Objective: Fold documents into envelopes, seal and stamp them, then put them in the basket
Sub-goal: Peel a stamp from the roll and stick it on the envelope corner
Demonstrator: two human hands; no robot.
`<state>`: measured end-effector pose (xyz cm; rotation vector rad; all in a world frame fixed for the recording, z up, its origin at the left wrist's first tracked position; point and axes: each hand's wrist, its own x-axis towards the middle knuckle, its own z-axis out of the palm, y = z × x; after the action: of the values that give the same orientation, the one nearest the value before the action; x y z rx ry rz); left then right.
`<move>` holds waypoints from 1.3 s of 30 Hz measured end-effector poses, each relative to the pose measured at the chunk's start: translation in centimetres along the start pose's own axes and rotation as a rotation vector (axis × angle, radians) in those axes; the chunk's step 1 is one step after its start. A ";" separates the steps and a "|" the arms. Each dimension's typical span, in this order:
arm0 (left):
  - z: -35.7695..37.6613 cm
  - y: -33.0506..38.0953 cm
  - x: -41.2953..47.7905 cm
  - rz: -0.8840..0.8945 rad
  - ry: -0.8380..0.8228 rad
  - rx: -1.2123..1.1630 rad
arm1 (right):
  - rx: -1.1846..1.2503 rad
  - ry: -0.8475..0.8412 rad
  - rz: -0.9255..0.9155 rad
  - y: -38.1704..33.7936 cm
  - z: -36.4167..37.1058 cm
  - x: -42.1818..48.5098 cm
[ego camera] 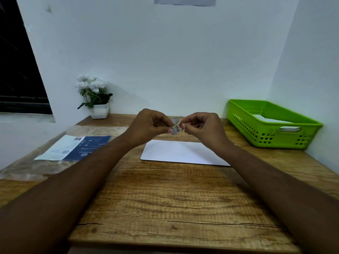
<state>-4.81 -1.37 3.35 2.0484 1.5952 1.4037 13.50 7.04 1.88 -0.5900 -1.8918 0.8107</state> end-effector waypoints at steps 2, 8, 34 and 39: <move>0.0 0.1 0.1 -0.010 0.030 0.016 | 0.002 0.018 0.001 0.0 0.1 0.0; -0.1 0.4 0.1 -0.059 0.011 -0.023 | -0.039 0.034 0.007 -0.2 0.4 -0.1; 0.4 0.4 -0.3 -0.004 0.026 -0.006 | -0.123 0.035 -0.149 -0.6 0.1 -0.4; 0.5 0.9 -0.3 0.027 0.037 -0.023 | -0.140 -0.024 -0.247 -0.5 0.5 -0.8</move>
<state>-3.78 -1.77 3.52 2.0497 1.5646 1.4707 13.31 6.02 1.63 -0.4215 -2.0073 0.5309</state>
